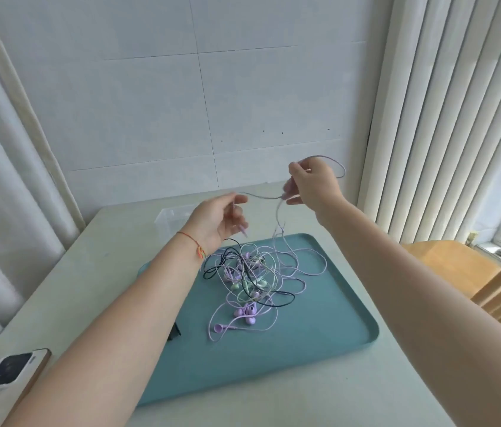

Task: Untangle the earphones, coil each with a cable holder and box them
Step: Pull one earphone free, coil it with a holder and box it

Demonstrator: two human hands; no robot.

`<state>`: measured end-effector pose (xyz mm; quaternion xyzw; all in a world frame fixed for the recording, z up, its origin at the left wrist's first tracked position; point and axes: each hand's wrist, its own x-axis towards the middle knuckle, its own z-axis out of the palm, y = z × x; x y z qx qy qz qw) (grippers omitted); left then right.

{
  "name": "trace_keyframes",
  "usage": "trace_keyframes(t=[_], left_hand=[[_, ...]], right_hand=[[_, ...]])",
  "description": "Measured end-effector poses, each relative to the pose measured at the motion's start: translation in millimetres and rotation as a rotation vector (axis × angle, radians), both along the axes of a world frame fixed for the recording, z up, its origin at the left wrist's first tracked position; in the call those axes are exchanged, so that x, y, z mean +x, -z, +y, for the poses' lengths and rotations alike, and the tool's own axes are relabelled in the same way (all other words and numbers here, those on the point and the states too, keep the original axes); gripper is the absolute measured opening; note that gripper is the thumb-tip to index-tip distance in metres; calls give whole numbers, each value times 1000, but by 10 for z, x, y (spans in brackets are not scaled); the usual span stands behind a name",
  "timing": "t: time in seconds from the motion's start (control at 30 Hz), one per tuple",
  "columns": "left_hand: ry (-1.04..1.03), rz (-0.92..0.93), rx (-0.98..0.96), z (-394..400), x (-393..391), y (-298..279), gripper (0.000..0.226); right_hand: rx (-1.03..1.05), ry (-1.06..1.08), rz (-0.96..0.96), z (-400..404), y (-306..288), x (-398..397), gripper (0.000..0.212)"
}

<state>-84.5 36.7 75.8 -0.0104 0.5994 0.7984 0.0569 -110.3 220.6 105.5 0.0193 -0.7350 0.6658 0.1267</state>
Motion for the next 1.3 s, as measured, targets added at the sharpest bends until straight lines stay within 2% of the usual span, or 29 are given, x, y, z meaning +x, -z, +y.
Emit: trace_keyframes(t=[0.03, 0.07, 0.17, 0.23, 0.3, 0.37, 0.43, 0.47, 0.53, 0.6, 0.7, 0.83, 0.9, 0.97, 1.03, 1.1, 1.13, 1.2, 1.23, 1.3], left_hand=[[-71, 1, -34, -15, -16, 16, 28], [-140, 4, -59, -47, -33, 29, 28], [-271, -4, -95, -178, -85, 66, 28], [-261, -43, -125, -215, -84, 81, 26], [-135, -96, -147, -199, -31, 80, 24], [42, -128, -98, -144, 44, 53, 28], [206, -123, -8, -109, 135, 9, 35], [276, -106, 37, -98, 185, -18, 38], [344, -53, 148, -133, 264, -68, 34], [261, -19, 328, -230, 298, -109, 24], [-65, 37, 539, -472, 236, -134, 16], [-434, 70, 557, -811, 91, -95, 6], [-593, 58, 508, -918, 56, -68, 19], [-726, 38, 374, -962, 38, -31, 29], [-773, 12, 138, -941, 33, 38, 34], [-642, -58, -142, -865, 28, 115, 26], [-512, -108, -297, -797, 51, 144, 23], [-264, -134, -550, -623, 111, 180, 26], [-194, -98, -610, -516, 143, 178, 28], [-129, 0, -628, -324, 192, 153, 28]], right_hand=[[99, 12, -63, 49, 14, -24, 14], [291, 9, -142, 120, 30, -38, 18], [1128, -65, -396, 273, 49, 88, 28], [1379, 21, -342, 249, 71, 169, 18], [1316, 95, -103, 142, 84, 165, 21], [1108, -76, 106, -40, 102, 143, 35], [904, -332, 171, -263, 132, 189, 55], [805, -414, 167, -356, 155, 215, 56], [625, -461, 113, -488, 190, 256, 38], [515, -473, 24, -533, 219, 275, 17], [511, -478, -73, -466, 294, 223, 15], [818, -430, -170, -259, 320, 177, 18], [879, -344, -244, -125, 315, 147, 18], [767, -190, -301, 19, 329, 77, 19], [584, -10, -300, 156, 329, 0, 21], [460, 44, -285, 232, 309, -30, 19], [468, 14, -280, 239, 292, -21, 18], [622, -114, -279, 190, 234, 41, 16], [678, -189, -275, 143, 197, 86, 15], [618, -340, -296, 6, 129, 155, 13]])
